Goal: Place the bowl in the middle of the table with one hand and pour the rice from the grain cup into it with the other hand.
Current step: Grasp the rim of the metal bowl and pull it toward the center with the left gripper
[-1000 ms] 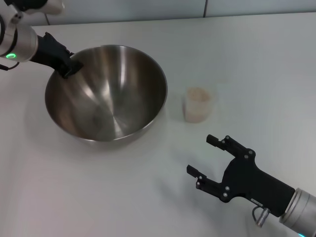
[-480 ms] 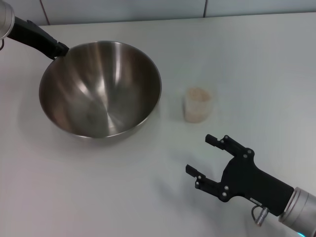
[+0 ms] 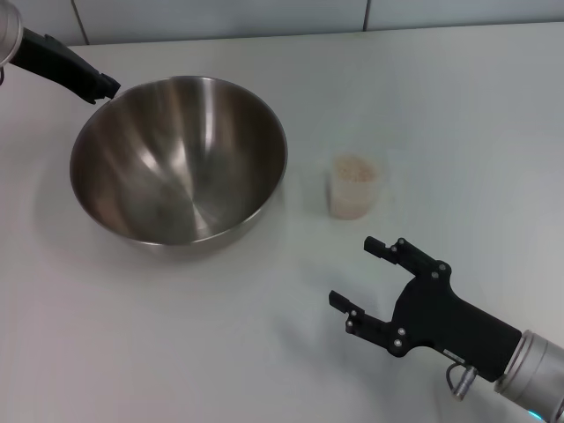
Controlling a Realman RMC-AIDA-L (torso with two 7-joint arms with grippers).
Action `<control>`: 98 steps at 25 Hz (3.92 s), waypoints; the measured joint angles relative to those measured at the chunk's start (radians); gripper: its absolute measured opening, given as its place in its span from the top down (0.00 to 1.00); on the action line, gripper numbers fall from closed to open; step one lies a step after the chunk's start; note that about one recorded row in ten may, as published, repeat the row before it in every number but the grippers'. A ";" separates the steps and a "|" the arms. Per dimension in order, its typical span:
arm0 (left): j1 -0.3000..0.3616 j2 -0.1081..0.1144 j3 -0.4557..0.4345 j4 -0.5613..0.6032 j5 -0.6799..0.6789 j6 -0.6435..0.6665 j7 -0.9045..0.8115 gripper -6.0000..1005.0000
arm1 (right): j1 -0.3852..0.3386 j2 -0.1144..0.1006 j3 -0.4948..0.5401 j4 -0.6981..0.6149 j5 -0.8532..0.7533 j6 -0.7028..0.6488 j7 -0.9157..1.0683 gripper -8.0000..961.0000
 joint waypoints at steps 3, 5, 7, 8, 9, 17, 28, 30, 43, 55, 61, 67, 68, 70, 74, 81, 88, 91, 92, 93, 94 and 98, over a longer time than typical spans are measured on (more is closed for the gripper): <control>-0.002 0.004 -0.005 0.002 0.001 0.005 -0.009 0.99 | 0.003 0.000 0.000 0.000 0.000 0.008 0.001 0.18; 0.000 0.003 -0.008 0.015 -0.004 0.017 -0.009 0.99 | 0.002 0.001 0.001 0.000 0.000 0.008 0.001 0.18; 0.009 -0.006 -0.009 0.047 -0.009 0.040 -0.009 0.99 | -0.001 0.001 0.004 0.000 0.002 0.008 -0.001 0.18; 0.015 -0.013 -0.009 0.068 -0.009 0.055 -0.009 0.99 | -0.003 0.001 0.004 0.000 0.003 0.008 -0.001 0.18; 0.021 -0.020 -0.009 0.088 -0.009 0.068 -0.009 0.99 | -0.005 0.001 0.005 0.000 0.004 0.008 -0.001 0.18; 0.033 -0.034 -0.009 0.124 -0.010 0.100 -0.001 0.99 | -0.021 -0.003 0.005 0.001 0.006 -0.013 0.003 0.18; 0.067 -0.043 -0.004 0.182 -0.011 0.129 0.002 0.97 | -0.021 -0.004 0.006 -0.001 0.008 -0.029 -0.002 0.18; 0.073 -0.044 -0.004 0.192 -0.011 0.138 0.002 0.97 | -0.021 -0.004 0.006 -0.001 0.008 -0.027 -0.002 0.18; 0.083 -0.053 -0.007 0.199 -0.010 0.144 0.012 0.95 | -0.011 -0.001 0.004 0.000 0.002 -0.027 -0.003 0.18; 0.085 -0.069 -0.001 0.243 -0.012 0.149 0.017 0.93 | -0.009 0.000 0.005 0.000 0.002 -0.028 -0.005 0.18; 0.092 -0.079 0.000 0.265 -0.011 0.156 0.017 0.93 | -0.010 0.000 0.005 0.000 0.002 -0.029 -0.005 0.18; 0.121 -0.115 0.000 0.342 0.000 0.151 0.015 0.92 | -0.011 -0.001 0.006 0.000 0.002 -0.030 -0.005 0.18; 0.138 -0.129 0.001 0.381 0.004 0.142 0.016 0.91 | -0.011 -0.001 0.005 0.000 0.002 -0.030 -0.005 0.18; 0.152 -0.142 0.002 0.418 0.009 0.137 0.015 0.91 | -0.012 -0.001 0.006 0.000 0.002 -0.030 -0.005 0.18; 0.159 -0.145 0.009 0.439 0.014 0.149 0.009 0.91 | -0.011 -0.001 0.006 0.000 0.002 -0.030 -0.006 0.18; 0.167 -0.146 0.012 0.431 0.023 0.151 0.015 0.61 | -0.015 -0.001 0.006 0.002 0.006 -0.030 -0.029 0.18; 0.159 -0.149 0.028 0.409 0.035 0.134 0.017 0.32 | -0.011 -0.001 0.006 0.003 0.008 -0.030 -0.029 0.18; 0.158 -0.149 0.055 0.380 0.036 0.115 0.016 0.22 | -0.011 -0.001 0.006 0.003 0.008 -0.030 -0.029 0.18; 0.158 -0.149 0.066 0.365 0.037 0.100 0.016 0.21 | -0.011 -0.001 0.006 0.003 0.008 -0.030 -0.029 0.18; 0.158 -0.149 0.072 0.356 0.038 0.090 0.016 0.20 | -0.012 -0.001 0.006 0.003 0.007 -0.030 -0.030 0.18; 0.158 -0.147 0.078 0.342 0.038 0.076 0.016 0.19 | -0.013 -0.001 0.006 0.003 0.006 -0.030 -0.030 0.18; 0.157 -0.143 0.092 0.303 0.039 0.023 0.016 0.14 | -0.015 -0.001 0.006 0.009 0.006 -0.030 -0.030 0.18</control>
